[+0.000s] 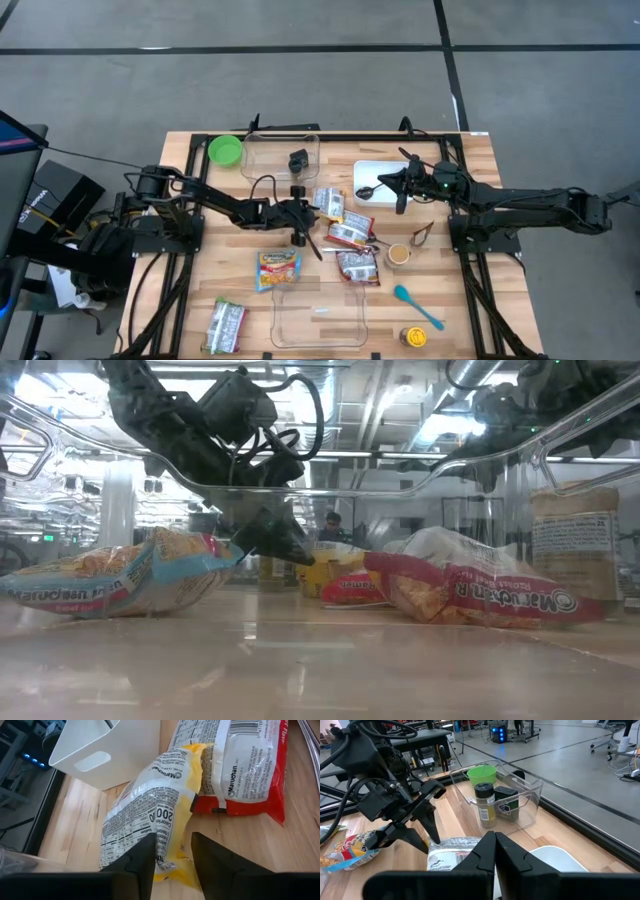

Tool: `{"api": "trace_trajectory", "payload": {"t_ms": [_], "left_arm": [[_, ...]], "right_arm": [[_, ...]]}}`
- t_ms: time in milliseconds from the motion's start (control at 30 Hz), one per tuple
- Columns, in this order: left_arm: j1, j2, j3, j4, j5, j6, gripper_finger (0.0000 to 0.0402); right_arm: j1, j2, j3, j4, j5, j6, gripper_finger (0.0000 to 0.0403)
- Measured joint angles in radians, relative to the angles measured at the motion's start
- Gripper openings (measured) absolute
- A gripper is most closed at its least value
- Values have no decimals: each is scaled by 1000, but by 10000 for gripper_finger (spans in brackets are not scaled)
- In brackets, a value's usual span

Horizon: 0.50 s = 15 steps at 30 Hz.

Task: Pick & Place Food Item
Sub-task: Put the yellow noodle pack into the bottom transparent bin

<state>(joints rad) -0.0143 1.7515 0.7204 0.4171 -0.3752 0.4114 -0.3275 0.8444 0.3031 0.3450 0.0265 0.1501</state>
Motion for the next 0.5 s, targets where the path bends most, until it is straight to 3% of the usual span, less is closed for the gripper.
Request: {"api": "trace_trajectory", "payload": {"t_ms": [500], "left_arm": [[-1, 0, 0, 2, 1, -1, 64]], "right_arm": [[0, 0, 0, 0, 0, 0, 4]]}}
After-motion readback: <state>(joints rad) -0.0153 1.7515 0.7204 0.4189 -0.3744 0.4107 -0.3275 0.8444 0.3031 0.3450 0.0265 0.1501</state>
